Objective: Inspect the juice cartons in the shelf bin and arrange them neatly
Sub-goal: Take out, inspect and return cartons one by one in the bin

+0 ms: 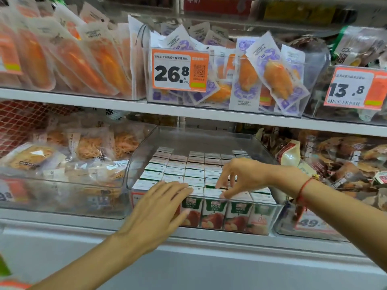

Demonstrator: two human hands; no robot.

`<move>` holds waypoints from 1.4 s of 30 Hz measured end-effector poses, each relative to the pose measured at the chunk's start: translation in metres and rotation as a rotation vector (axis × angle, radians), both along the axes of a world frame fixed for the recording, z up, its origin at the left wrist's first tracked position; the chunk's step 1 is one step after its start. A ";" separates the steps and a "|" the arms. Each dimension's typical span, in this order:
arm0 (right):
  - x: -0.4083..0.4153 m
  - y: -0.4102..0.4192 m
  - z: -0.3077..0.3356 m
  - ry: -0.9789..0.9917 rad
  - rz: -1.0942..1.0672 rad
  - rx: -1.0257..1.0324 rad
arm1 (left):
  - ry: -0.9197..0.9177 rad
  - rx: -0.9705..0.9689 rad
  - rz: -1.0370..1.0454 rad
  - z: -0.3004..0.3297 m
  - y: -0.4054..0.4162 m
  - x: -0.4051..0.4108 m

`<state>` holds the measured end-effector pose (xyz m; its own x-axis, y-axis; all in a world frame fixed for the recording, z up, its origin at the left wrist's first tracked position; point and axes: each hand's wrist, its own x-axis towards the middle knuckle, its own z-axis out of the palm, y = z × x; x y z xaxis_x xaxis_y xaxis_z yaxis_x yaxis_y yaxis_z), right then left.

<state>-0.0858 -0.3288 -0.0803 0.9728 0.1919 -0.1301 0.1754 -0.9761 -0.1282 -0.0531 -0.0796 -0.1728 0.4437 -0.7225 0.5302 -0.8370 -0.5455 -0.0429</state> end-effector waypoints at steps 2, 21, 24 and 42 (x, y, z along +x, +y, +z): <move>0.012 0.004 0.007 0.041 0.041 -0.111 | -0.041 0.009 0.028 -0.006 0.000 -0.002; -0.013 0.007 0.018 -0.250 -0.085 0.204 | 0.111 -0.003 0.002 -0.011 -0.002 0.002; -0.030 0.014 0.020 -0.420 -0.085 0.443 | 0.186 -0.048 -0.012 -0.010 -0.002 0.003; -0.084 0.120 -0.048 -0.462 -0.453 1.295 | 1.253 -0.685 -0.187 0.033 0.028 -0.067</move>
<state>-0.1702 -0.2090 -0.1286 0.8869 -0.4011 0.2293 0.1581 -0.2029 -0.9664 -0.1196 -0.0515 -0.1401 0.7980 -0.5886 0.1295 -0.1870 -0.0375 0.9816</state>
